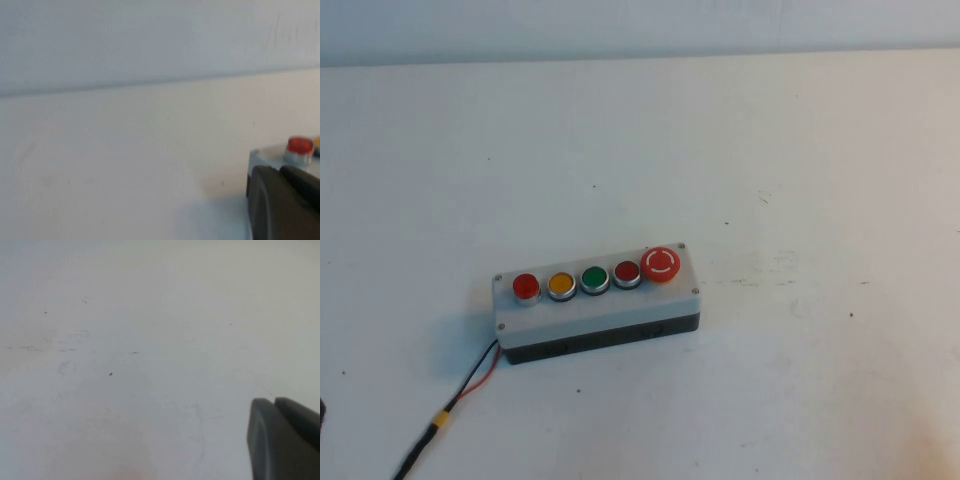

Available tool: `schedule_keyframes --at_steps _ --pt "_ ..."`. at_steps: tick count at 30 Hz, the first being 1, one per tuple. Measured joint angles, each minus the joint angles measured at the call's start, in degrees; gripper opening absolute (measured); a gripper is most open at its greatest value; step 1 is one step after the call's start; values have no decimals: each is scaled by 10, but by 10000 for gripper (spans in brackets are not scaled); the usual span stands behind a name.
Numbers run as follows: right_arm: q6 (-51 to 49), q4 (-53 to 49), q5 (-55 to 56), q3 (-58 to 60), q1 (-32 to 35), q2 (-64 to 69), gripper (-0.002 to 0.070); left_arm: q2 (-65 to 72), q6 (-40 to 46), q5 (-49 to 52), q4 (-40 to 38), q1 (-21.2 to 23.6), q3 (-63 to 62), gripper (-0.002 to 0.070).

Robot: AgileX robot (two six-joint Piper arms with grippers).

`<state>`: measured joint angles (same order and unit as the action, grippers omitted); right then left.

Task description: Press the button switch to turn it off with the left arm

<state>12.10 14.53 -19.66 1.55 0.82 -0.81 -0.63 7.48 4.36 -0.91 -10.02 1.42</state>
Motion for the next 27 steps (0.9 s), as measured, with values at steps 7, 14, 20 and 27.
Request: schedule_keyframes --at_steps 7,14,20,27 --pt "0 0 0 0 0 0 -16 0 -7 167 -3 0 1 -2" --pt "0 0 0 0 0 0 -16 0 -8 178 -3 0 1 -2" --pt "0 0 0 0 0 0 -16 0 -8 178 -3 0 1 -2" --pt "0 0 0 0 0 0 -16 0 -8 178 -3 0 1 -2"
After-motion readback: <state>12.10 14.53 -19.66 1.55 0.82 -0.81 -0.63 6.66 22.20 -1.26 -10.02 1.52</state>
